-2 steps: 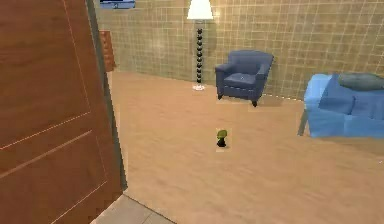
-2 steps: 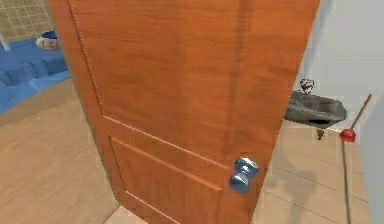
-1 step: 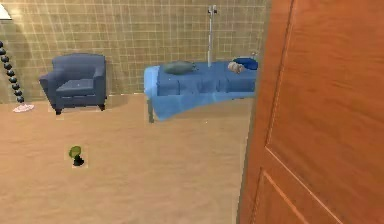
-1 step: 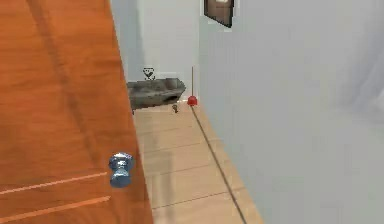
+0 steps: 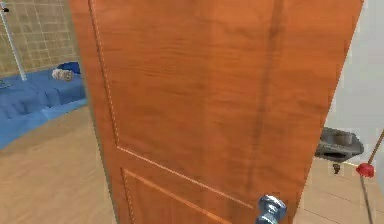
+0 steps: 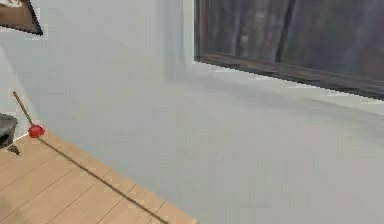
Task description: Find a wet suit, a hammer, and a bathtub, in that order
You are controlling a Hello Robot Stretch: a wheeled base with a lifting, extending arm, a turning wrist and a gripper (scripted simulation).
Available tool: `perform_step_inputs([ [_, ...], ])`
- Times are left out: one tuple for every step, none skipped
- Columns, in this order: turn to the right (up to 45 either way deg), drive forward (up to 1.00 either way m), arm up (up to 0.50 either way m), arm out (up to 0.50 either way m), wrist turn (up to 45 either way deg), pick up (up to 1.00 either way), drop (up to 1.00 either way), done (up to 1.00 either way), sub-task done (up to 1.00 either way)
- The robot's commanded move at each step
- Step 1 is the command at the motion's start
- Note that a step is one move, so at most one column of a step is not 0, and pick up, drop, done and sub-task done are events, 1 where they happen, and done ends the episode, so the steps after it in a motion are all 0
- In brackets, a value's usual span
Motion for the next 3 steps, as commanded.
perform_step_inputs([
  [45.0,0.00,0.00,0.00,0.0,0.00,0.00,0.00,0.00],
  [18.0,0.00,0.00,0.00,0.0,0.00,0.00,0.00,0.00],
  [0.0,0.50,0.00,0.00,0.0,0.00,0.00,0.00,0.00],
])
